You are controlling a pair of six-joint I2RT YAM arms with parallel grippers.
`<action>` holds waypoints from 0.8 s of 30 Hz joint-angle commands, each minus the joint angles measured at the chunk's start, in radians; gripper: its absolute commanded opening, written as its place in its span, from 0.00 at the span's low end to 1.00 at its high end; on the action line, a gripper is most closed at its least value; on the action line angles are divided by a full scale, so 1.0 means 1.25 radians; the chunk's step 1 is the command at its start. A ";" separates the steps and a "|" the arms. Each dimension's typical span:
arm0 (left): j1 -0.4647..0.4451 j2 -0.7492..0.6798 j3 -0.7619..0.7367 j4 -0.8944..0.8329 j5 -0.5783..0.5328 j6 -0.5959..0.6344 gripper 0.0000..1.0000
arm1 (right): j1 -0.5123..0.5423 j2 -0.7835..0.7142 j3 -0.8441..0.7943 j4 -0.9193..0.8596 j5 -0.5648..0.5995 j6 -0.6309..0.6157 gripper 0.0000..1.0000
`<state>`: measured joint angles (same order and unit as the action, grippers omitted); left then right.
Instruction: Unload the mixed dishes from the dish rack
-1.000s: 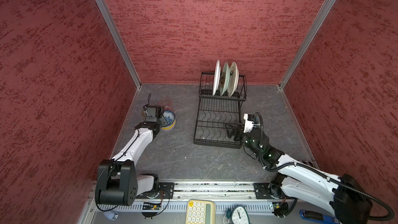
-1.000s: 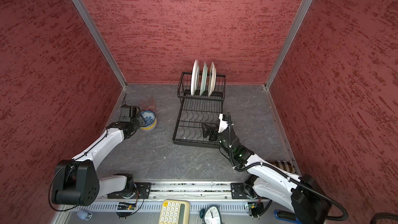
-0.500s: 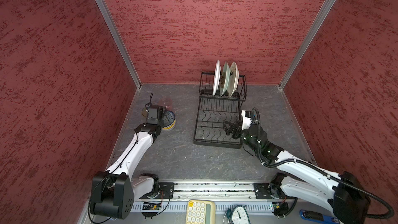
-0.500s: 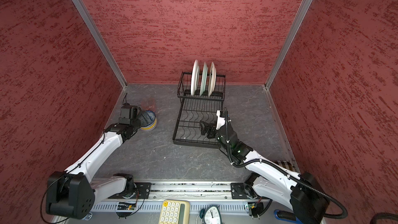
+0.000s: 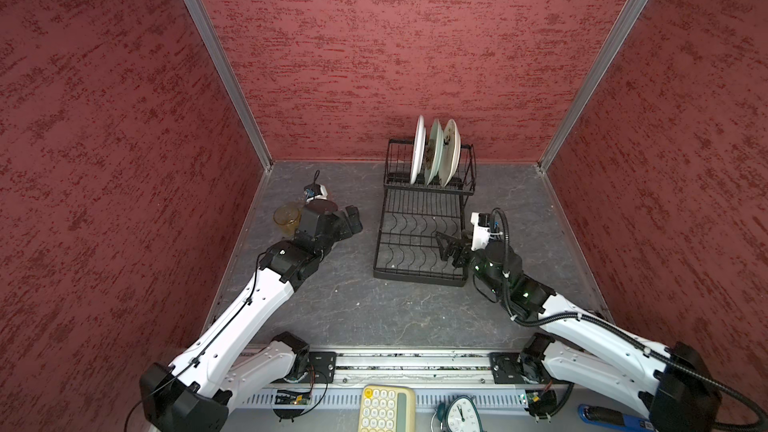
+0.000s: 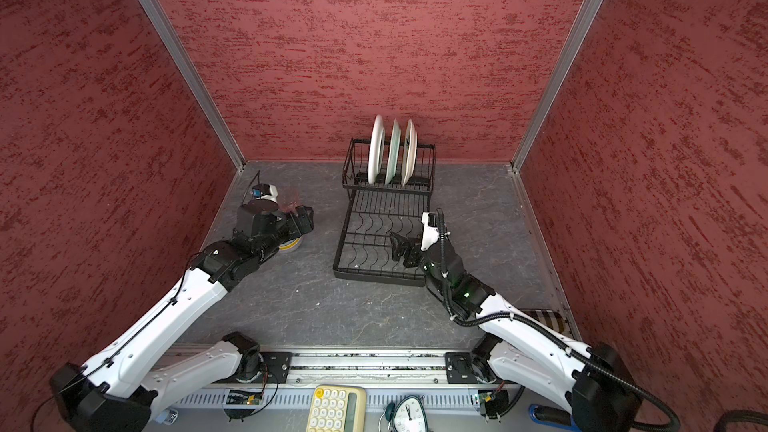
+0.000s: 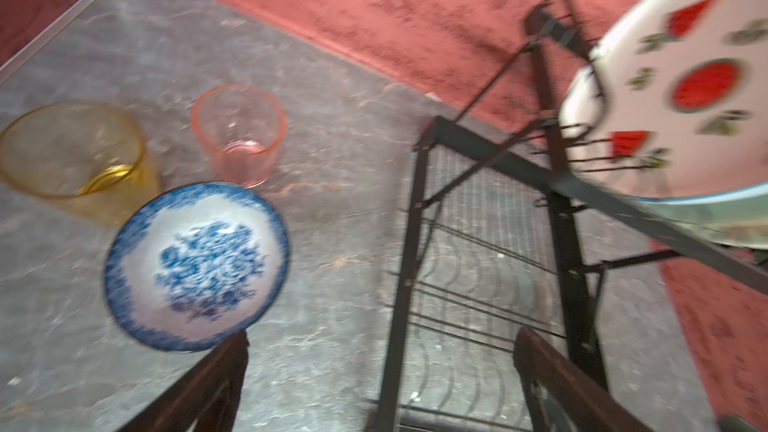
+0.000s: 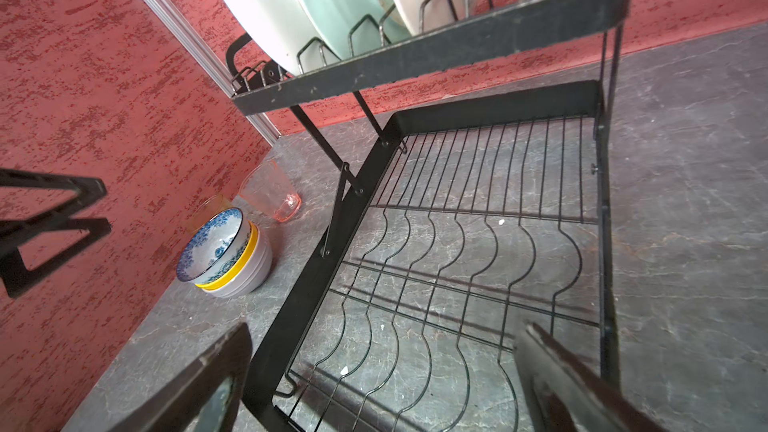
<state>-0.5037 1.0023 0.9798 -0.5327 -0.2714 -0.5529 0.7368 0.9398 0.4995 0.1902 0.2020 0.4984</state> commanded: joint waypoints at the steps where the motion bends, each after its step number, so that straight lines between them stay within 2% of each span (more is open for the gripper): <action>1: -0.039 0.006 0.035 -0.021 -0.024 -0.001 1.00 | 0.000 -0.007 -0.017 0.022 -0.065 -0.009 0.99; 5: -0.088 0.006 0.038 0.042 -0.011 0.010 1.00 | 0.000 -0.015 -0.014 0.031 -0.107 0.000 0.99; 9: -0.103 0.048 0.055 0.118 0.045 0.019 0.99 | 0.000 -0.055 -0.012 0.028 -0.114 0.017 0.99; 18: -0.121 0.195 0.171 0.218 0.115 0.052 1.00 | 0.000 -0.143 -0.023 -0.017 -0.070 0.031 0.99; 24: -0.122 0.260 0.216 0.321 0.124 0.082 1.00 | -0.001 -0.180 -0.035 -0.042 -0.035 0.041 0.99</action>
<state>-0.6514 1.3018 1.2194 -0.2405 -0.1352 -0.4934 0.7368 0.7414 0.4747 0.1627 0.1150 0.5385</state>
